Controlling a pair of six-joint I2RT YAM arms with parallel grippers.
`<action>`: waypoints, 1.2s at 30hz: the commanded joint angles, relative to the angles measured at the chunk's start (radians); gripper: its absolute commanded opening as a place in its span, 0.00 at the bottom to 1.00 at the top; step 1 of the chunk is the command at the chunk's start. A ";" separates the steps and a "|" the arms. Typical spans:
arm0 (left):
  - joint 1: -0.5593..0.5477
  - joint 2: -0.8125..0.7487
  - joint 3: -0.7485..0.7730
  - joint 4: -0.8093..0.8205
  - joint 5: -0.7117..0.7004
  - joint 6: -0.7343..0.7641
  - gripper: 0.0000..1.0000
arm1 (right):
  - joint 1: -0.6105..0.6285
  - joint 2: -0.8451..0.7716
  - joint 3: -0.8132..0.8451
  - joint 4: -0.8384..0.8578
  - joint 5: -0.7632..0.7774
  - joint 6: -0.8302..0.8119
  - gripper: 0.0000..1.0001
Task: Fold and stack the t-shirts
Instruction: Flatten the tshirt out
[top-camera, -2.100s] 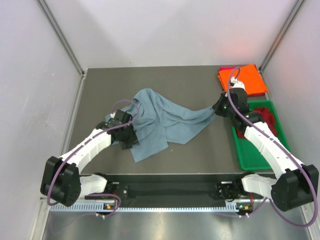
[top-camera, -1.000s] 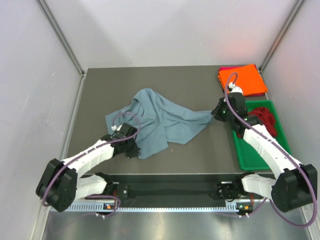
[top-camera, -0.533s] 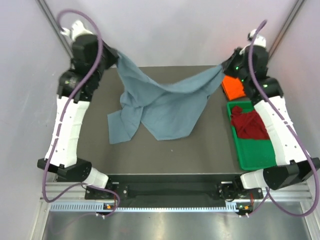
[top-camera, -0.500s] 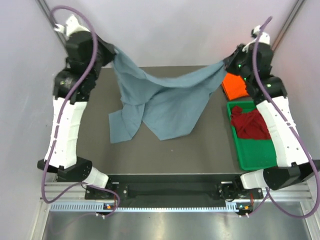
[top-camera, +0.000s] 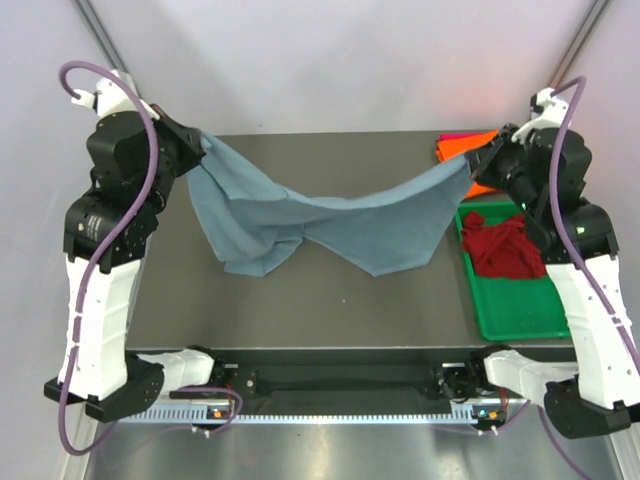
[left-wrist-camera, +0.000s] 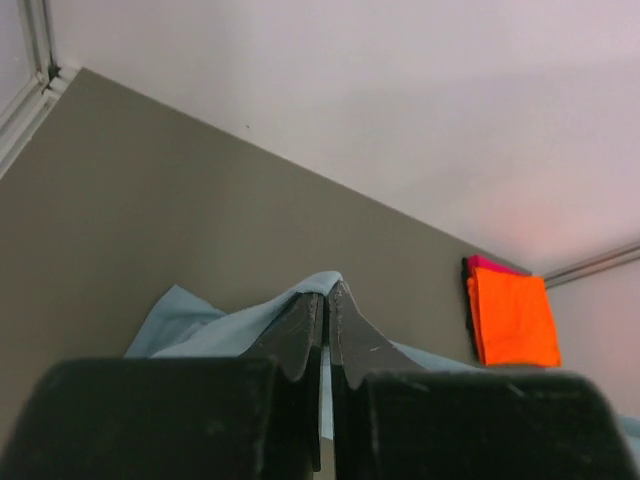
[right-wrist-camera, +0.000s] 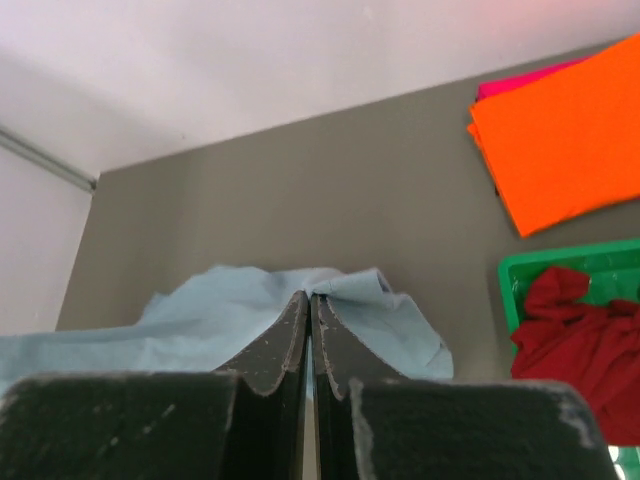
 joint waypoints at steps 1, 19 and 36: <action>0.001 -0.048 -0.097 0.010 0.063 0.004 0.00 | -0.008 -0.084 -0.082 -0.009 -0.062 -0.006 0.00; 0.002 -0.320 -0.903 0.075 0.061 -0.055 0.00 | 0.007 -0.293 -0.987 0.013 -0.185 0.312 0.41; 0.002 -0.271 -0.802 0.050 -0.083 0.020 0.00 | 0.042 -0.281 -1.128 -0.070 -0.089 0.620 0.46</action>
